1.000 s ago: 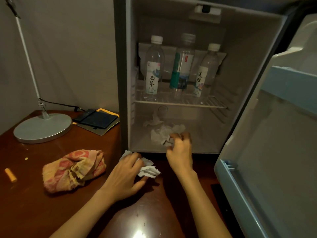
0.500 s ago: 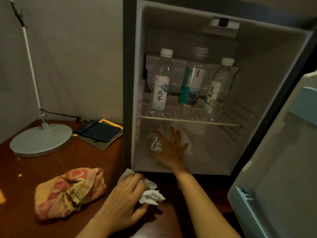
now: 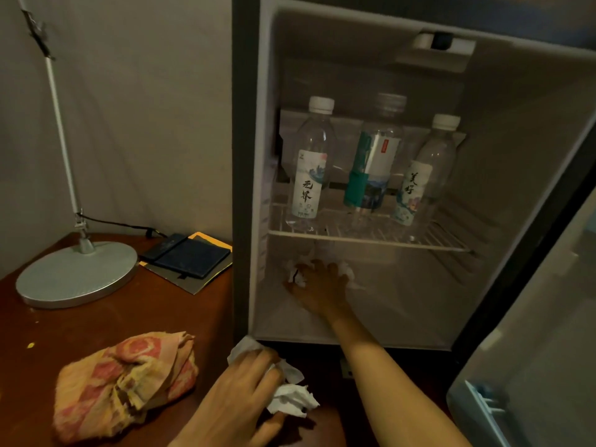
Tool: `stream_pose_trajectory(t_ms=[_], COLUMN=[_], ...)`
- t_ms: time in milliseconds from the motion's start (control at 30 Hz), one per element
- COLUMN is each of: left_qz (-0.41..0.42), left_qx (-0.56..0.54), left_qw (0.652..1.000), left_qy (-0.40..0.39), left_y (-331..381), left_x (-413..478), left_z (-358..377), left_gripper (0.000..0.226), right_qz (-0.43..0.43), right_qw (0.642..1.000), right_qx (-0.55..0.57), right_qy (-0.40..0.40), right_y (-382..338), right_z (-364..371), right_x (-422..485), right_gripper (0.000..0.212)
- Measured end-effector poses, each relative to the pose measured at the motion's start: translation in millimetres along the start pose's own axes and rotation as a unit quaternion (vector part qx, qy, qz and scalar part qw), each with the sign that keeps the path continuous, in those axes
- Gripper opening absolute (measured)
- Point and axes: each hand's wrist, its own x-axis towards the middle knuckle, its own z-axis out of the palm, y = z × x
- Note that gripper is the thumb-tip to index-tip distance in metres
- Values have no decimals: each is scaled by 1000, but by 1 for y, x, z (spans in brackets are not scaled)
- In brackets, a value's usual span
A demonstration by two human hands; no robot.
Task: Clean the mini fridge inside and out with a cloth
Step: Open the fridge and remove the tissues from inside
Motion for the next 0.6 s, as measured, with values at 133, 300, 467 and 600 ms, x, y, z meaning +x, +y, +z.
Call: stream_pose_trajectory(t_ms=[133,300,467,600], left_qz=[-16,-44,-53,-62], left_qx=[5,-6,-15,-18], left_qw=[999,998,998,998], left_qy=[-29,-39,-18,7], left_y=[1,10,23,28], left_x=[-3,-15,-30,-46], left_z=[-12,-32,-50,-66], left_gripper=[41,43,41,39], right_qz=[-34,-25,-13,7], right_qw=[998,998,997,995], right_qx=[1,40,68,89], right_qy=[58,36,23,46], right_y=[6,2,-2,-15], right_z=[2,-9,-17,-24], right_x=[-14,-40,-68,-97], right_gripper=[46,37,33,30])
